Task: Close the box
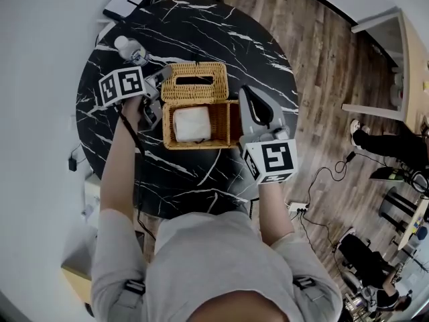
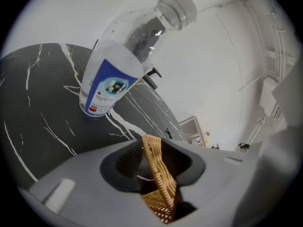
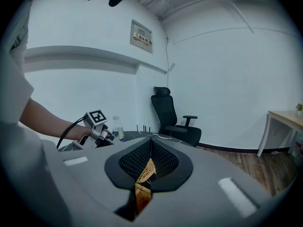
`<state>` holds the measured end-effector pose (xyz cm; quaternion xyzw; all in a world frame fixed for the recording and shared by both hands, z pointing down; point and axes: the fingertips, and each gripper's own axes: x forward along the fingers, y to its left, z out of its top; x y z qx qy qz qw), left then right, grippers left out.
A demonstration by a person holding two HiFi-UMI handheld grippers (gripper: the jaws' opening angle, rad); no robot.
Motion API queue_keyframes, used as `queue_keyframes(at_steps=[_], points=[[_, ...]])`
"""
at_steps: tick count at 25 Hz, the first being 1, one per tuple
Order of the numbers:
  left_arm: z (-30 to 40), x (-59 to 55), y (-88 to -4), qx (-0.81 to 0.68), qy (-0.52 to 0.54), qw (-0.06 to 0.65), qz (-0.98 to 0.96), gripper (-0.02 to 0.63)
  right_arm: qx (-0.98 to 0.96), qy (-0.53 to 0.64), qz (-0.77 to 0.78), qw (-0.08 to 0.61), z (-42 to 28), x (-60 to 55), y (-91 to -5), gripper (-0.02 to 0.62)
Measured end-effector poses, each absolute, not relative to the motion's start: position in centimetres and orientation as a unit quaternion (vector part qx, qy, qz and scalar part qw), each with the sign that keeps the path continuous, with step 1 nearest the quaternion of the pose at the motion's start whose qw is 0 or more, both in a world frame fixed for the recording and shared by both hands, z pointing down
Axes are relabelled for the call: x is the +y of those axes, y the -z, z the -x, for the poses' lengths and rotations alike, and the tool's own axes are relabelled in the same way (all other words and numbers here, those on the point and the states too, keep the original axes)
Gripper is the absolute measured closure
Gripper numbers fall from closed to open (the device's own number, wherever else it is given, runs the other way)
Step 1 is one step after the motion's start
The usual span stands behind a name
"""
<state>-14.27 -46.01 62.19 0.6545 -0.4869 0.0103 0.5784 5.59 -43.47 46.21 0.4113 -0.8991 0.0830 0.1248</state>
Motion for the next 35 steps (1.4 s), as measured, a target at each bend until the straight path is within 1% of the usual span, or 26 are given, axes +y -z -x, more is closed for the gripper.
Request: queue_keyframes(at_steps=[6, 13, 35], points=[[14.4, -46.9, -59.4, -0.494, -0.008, 0.544, -0.678, 0.473, -0.9, -0.08, -0.411, 0.122, -5.3, -43.2, -45.8, 0.591], [14.8, -46.8, -57.0, -0.508, -0.037, 0.497, -0.702, 0.472, -0.899, -0.072, -0.417, 0.117, -5.3, -42.7, -44.9, 0.591], [13.9, -44.2, -50.6, -0.505, -0.091, 0.398, -0.761, 0.471, -0.893, -0.05, -0.438, 0.096, -5.5, -38.9, -41.4, 0.591]])
